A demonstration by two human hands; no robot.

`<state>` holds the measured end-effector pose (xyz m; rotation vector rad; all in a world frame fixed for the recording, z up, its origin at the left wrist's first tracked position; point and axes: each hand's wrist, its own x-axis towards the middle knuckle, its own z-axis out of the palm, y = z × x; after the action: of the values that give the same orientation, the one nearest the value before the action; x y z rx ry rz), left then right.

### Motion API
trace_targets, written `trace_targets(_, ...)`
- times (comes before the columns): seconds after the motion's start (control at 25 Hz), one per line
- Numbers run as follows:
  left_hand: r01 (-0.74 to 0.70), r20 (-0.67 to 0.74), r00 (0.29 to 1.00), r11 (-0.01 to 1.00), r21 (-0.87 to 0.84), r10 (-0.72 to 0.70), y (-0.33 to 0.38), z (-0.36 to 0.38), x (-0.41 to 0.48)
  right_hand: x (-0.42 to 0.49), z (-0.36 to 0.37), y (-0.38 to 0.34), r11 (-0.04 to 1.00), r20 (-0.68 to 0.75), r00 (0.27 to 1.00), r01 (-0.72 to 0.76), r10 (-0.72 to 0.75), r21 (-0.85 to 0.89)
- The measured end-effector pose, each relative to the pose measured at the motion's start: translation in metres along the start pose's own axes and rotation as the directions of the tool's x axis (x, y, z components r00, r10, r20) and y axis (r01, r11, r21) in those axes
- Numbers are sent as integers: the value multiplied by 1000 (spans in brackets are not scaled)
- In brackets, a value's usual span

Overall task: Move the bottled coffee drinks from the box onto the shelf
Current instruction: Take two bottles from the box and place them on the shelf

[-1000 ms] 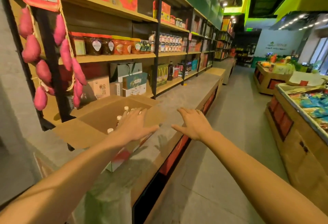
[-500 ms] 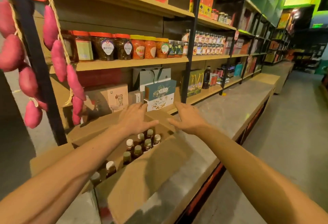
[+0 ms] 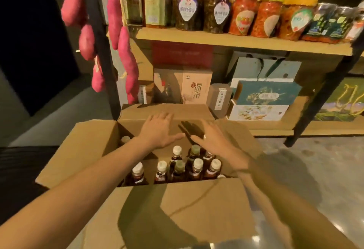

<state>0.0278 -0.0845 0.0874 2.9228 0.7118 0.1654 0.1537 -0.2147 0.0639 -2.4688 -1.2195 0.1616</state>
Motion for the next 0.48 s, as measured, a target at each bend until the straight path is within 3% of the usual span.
trace_targets(0.12, 126, 106, 988, 989, -82, -117, -9, 37, 4, 18, 31, 27, 976, 149, 987, -90, 61, 199)
trace_targets(0.2, 202, 172, 972, 942, -269, -159, -15, 61, 11, 33, 52, 38, 947, 226, 972, -130, 64, 294)
trace_targets(0.32, 323, 319, 933, 775, -544, -166, -22, 92, 37, 52, 80, 52, 934, 340, 939, -171, 58, 313)
trace_targets(0.48, 467, 565, 820, 684, -560, -98, -38, 129, 64, 75, 108, 75, 933, 485, 856, -305, 180, 193)
